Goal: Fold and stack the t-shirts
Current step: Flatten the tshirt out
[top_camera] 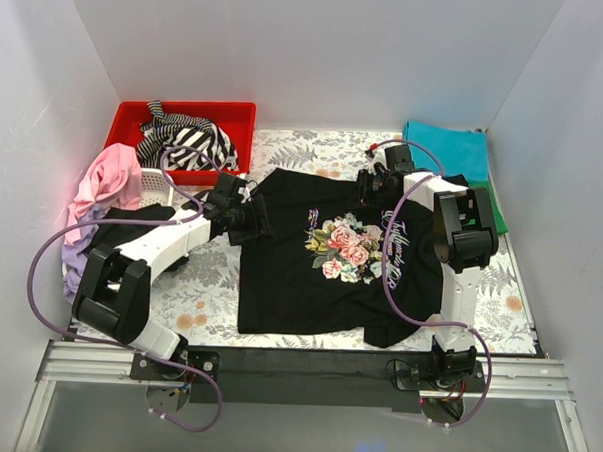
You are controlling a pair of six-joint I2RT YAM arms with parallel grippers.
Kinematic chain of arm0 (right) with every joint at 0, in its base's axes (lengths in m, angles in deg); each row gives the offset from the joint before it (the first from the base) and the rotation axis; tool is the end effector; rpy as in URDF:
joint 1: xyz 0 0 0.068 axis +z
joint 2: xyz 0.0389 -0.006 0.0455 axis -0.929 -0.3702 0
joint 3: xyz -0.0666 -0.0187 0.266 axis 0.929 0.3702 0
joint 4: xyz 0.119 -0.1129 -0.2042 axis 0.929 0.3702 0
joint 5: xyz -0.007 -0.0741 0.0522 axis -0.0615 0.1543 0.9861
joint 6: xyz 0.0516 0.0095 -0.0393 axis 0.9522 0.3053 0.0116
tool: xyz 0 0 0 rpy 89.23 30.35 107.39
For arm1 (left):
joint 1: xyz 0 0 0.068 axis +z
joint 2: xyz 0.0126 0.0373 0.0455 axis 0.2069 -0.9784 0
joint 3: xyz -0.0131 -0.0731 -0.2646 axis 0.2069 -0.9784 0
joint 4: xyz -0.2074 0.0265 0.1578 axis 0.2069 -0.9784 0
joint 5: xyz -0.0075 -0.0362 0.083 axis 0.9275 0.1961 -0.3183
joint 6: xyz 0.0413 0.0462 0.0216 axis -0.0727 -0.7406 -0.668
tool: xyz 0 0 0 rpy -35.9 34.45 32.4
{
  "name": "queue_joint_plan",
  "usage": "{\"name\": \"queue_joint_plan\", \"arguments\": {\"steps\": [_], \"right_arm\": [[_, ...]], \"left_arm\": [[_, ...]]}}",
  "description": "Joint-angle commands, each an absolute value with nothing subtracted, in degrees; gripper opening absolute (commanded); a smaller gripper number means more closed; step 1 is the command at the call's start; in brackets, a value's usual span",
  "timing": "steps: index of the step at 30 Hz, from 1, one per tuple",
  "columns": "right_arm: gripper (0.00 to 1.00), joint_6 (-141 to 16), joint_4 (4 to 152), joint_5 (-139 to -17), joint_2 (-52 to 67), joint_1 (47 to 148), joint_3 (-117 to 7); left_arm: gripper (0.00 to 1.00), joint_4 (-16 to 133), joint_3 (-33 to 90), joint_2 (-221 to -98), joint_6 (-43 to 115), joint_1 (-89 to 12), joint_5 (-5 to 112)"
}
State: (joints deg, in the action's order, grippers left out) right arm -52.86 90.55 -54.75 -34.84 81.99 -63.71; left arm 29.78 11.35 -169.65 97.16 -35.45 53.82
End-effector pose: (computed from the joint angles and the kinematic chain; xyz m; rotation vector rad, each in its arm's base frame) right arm 0.4478 0.1368 0.1359 -0.1828 2.5032 0.8970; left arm 0.2809 -0.1306 0.2002 -1.1044 2.5431 -0.7502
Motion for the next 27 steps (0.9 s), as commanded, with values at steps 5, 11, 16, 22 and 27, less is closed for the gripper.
{"name": "queue_joint_plan", "arguments": {"steps": [5, 11, 16, 22, 27], "right_arm": [[0.31, -53.45, 89.14, -54.53, -34.36, 83.04, -62.61], [0.32, -53.89, 89.05, -54.88, -33.48, 83.39, -62.35], [0.32, -54.15, 90.36, -57.85, -34.62, 83.57, -61.56], [0.33, -54.06, 93.35, -61.56, -37.0, 83.57, -63.31], [0.33, -54.32, 95.64, -64.28, -38.4, 83.56, -64.28]], "left_arm": [[0.61, 35.98, 9.35, -174.32, 98.86, -36.11, 63.04], [0.62, 30.64, 9.51, -180.12, 100.35, -39.01, 48.31], [0.62, 15.93, 14.08, -182.16, 100.96, -39.71, 27.53], [0.63, 10.58, 15.77, -180.23, 100.97, -39.71, 23.13], [0.63, 7.6, 15.41, -178.65, 101.05, -39.62, 20.07]]}}
